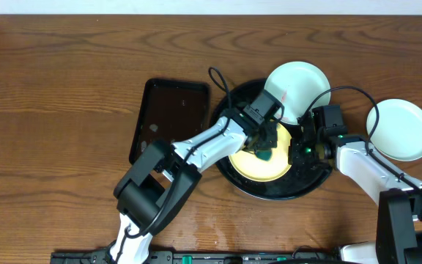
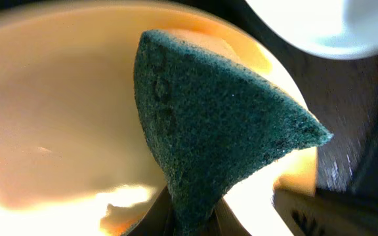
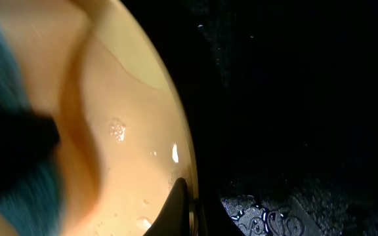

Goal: Clean dirty plates on tray and stack at the side
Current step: 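Scrub the yellow plate with the sponge while the right gripper holds it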

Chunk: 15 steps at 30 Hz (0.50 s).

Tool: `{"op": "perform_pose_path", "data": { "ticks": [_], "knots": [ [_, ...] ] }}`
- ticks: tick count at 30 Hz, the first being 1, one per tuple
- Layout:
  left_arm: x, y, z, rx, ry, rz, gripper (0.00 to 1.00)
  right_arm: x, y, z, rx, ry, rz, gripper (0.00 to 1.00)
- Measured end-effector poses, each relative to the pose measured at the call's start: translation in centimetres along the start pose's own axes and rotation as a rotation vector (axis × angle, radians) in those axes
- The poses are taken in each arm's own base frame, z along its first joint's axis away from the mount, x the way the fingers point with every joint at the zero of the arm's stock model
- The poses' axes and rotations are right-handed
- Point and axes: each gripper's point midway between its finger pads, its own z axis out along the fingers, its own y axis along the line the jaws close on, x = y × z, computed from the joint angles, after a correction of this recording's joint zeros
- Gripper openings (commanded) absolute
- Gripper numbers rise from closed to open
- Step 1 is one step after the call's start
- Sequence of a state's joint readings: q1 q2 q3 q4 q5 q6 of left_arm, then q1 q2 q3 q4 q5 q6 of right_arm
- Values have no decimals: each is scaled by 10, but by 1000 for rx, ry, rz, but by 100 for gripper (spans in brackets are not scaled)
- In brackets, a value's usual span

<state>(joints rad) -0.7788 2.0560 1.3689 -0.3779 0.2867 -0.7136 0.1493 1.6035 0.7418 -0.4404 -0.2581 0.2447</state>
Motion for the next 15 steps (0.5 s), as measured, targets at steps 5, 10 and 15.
{"op": "perform_pose_path", "data": {
  "ticks": [5, 10, 15],
  "knots": [
    [23, 0, 0, -13, 86, 2, 13, 0, -1, 0, 4, -1, 0, 1],
    [30, 29, -9, -153, 114, -29, 10, 0, -1, 0, 3, -1, 0, 1],
    [17, 83, -31, -420, 30, -40, 8, 0, 0, 0, 3, -1, 0, 1]
  ]
}}
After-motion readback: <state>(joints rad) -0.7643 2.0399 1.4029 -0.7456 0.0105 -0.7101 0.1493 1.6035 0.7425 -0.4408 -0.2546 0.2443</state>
